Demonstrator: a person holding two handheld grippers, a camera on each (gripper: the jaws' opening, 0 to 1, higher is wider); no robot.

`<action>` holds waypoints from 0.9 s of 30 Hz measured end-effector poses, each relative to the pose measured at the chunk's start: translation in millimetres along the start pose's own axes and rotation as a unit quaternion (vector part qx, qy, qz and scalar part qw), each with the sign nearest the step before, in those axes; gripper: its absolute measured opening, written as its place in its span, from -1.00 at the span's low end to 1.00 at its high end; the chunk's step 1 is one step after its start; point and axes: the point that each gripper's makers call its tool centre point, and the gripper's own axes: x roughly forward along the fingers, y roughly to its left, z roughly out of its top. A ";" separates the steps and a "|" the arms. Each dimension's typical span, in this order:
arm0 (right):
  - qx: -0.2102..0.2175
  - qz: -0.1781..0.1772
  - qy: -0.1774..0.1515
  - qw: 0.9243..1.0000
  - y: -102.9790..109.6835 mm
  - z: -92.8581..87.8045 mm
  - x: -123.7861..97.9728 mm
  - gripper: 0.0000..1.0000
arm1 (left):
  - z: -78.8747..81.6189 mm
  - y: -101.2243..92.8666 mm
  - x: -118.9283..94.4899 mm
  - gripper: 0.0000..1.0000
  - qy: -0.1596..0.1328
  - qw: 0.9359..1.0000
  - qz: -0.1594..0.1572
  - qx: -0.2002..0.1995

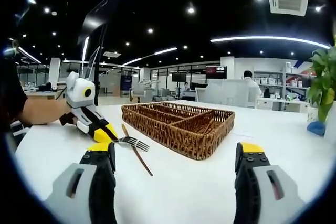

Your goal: Arrange the knives, forks, and spoons in their matching storage slots by inserting each utensil handle-first until every utensil is classified and aligned in the correct compartment

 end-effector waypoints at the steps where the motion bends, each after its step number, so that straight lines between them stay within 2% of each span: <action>1: -0.001 0.000 0.001 1.000 -0.1 -0.3 0.3 0.95 | 1.0 1.2 1.4 -0.86 -0.004 1.000 -0.001 0.000; 3: -0.001 0.000 0.002 1.000 0.0 -0.8 0.5 0.95 | 0.3 1.5 1.2 -0.94 -0.002 1.000 -0.003 0.008; 10: -0.002 0.000 0.002 1.000 0.5 -1.1 0.6 0.94 | -0.7 0.1 -0.5 -0.95 0.001 1.000 -0.013 0.021; 15: -0.002 0.001 0.003 1.000 0.7 -1.1 0.7 0.94 | -0.3 1.3 -2.5 -0.96 0.002 0.998 -0.020 0.055; 23: 0.000 0.001 0.000 1.000 1.0 -0.3 0.6 0.94 | -1.2 -4.4 -9.3 -0.97 0.014 0.996 -0.047 0.069; 27: 0.001 0.002 0.000 1.000 1.7 -0.1 0.5 0.94 | -1.0 -11.4 -12.4 -0.98 0.013 0.993 -0.067 0.093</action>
